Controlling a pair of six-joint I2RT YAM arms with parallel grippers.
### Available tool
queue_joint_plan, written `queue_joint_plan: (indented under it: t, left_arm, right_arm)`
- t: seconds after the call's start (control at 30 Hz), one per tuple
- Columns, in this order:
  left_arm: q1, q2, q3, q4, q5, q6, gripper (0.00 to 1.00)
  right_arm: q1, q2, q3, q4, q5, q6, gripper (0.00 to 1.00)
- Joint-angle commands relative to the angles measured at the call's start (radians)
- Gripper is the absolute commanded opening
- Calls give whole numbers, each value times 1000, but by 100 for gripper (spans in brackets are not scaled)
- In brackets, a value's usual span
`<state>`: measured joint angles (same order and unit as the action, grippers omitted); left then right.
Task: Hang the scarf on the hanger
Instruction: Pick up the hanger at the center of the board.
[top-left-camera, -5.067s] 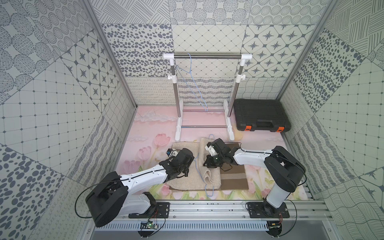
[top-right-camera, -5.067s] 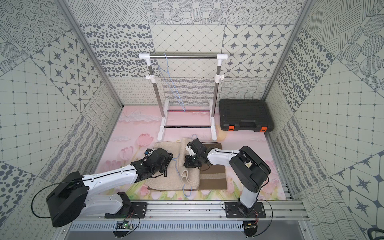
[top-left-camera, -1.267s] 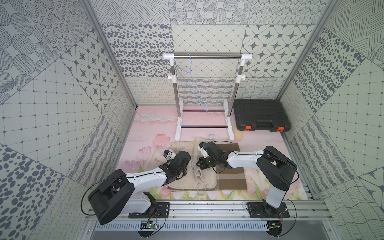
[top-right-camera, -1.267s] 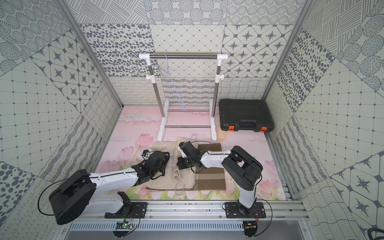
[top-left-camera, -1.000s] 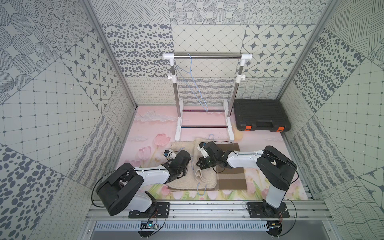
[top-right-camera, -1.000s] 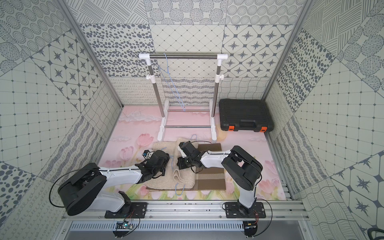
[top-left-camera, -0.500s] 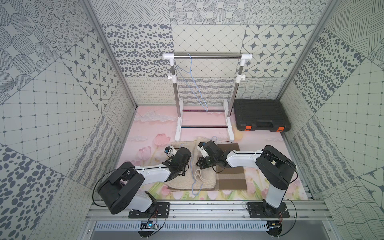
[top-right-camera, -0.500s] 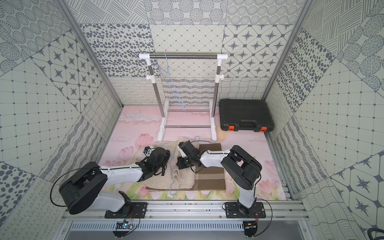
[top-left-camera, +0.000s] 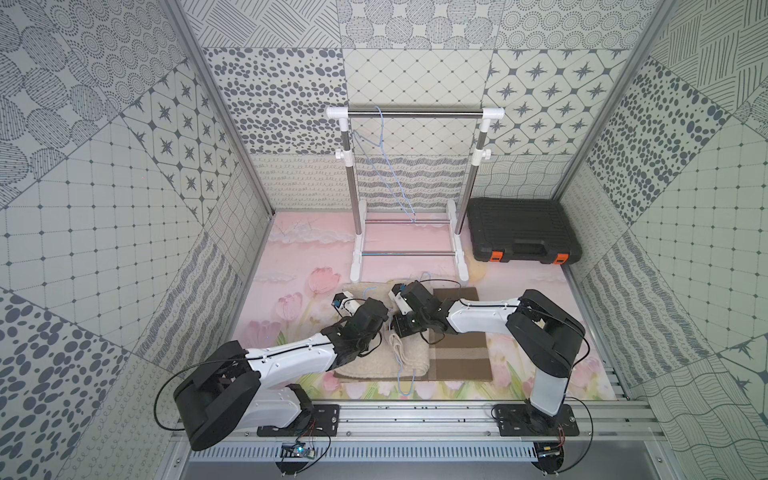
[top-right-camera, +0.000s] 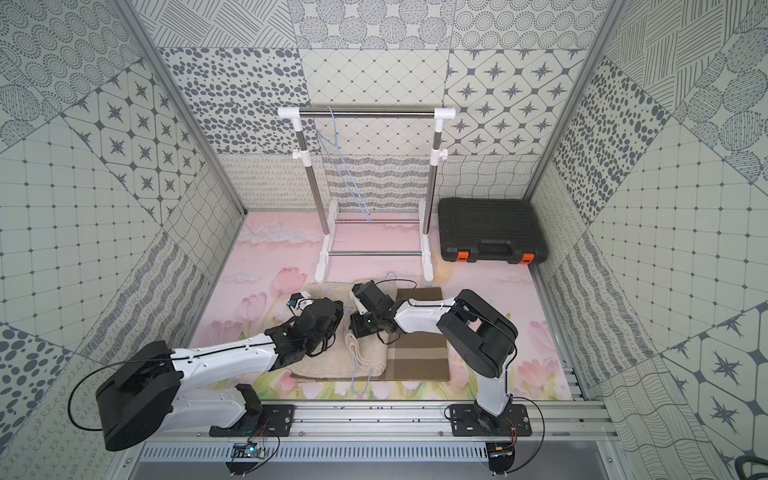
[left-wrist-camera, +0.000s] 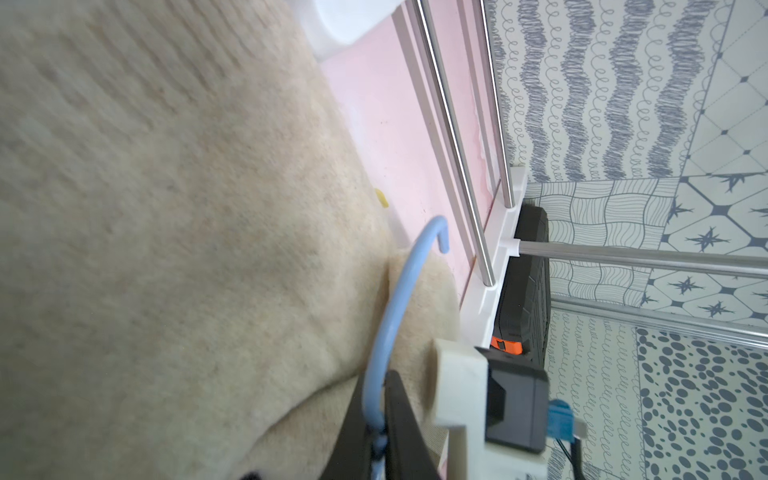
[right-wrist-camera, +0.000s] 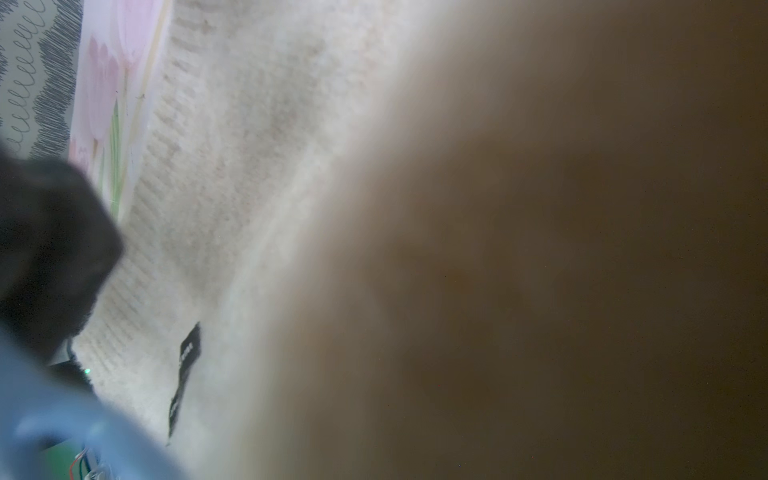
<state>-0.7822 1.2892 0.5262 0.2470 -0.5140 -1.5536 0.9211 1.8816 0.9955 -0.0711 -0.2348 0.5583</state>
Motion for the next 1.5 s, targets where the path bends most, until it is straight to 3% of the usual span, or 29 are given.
queue_joint_plan:
  t: [0.0, 0.1, 0.23, 0.63, 0.77, 0.93, 1.07, 1.27, 1.37, 1.47]
  left_arm:
    - [-68, -12, 68, -114, -57, -65, 0]
    - [-80, -5, 85, -132, -68, -58, 0]
    - [-80, 7, 70, -136, -76, -61, 0]
    - [-86, 5, 92, -150, -91, -34, 0]
    - [-93, 12, 100, -148, -89, -33, 0]
    - [-95, 26, 109, -147, -87, -32, 0]
    - [-96, 34, 114, -136, -84, -28, 0]
    - [-101, 45, 127, -123, -81, -27, 0]
    - [-110, 74, 137, -105, -74, -42, 0]
    - [-118, 98, 150, -83, -71, -52, 0]
  right_arm:
    - [45, 161, -76, -199, 110, -31, 10]
    - [42, 116, -97, -204, 109, -37, 38]
    - [14, -51, -147, -212, 71, -17, 47]
    - [2, -292, -130, -361, 21, -24, 37]
    - [-13, -340, -120, -376, 20, -18, 46]
    - [-23, -319, -79, -307, -10, -16, 48]
    - [-23, -223, -60, -262, -30, -11, 41]
    - [-26, -290, -61, -241, -47, -14, 44]
    - [-24, -230, -45, -224, -75, -10, 37]
    - [-22, -127, -73, -105, -128, 22, 17]
